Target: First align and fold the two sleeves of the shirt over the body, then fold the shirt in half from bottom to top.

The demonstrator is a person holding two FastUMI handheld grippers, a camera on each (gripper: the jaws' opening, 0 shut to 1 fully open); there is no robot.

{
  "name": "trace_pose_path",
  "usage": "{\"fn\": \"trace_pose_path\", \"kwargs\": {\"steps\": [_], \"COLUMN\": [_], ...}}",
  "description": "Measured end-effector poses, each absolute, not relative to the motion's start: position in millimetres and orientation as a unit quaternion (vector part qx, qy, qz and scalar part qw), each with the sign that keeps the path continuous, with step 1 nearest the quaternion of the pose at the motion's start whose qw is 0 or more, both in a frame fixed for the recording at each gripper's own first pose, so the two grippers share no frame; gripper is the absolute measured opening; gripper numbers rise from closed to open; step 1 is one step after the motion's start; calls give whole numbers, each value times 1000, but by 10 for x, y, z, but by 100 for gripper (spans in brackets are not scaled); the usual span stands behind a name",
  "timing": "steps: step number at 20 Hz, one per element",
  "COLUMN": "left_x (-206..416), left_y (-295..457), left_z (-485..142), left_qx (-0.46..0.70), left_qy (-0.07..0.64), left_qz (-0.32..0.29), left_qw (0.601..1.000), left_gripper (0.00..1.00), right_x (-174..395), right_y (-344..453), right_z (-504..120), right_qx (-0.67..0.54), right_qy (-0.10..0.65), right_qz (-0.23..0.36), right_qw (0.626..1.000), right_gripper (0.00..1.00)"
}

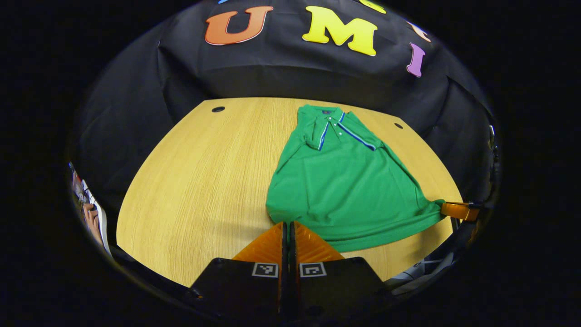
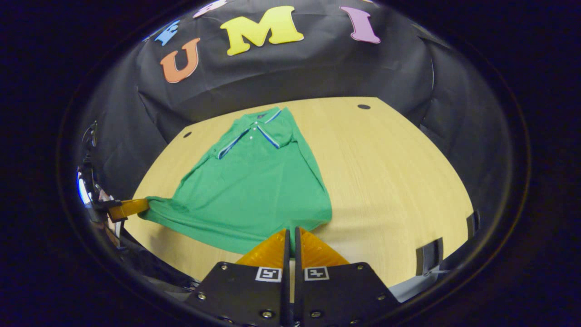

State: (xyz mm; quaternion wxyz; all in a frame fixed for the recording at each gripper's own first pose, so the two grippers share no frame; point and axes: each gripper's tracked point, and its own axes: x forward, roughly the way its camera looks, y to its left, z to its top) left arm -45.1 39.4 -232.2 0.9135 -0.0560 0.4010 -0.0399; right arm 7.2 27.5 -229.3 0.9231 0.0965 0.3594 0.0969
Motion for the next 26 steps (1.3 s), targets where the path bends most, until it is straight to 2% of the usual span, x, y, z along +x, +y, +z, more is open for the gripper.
{"fn": "trace_pose_path", "kwargs": {"steps": [1,8,26], "left_x": [-389,136,1809], "left_y": [381,278,306], "left_z": [-2235,-1700,-1670], "left_qx": [-59,-81,-95], "left_qy": [396,360,332], "left_qz": [-41,-53,-40], "left_qw": [916,928,938], "left_gripper": [3,3,3], "right_x": [163,731,2511], "right_y": [285,315,286], "right_z": [-2166,-1582,-1071], "right_qx": [104,102,108], "right_qy": [350,305,255], "right_qz": [99,120,133], "right_qw": [926,939,952], "right_gripper": [4,4,4]}}
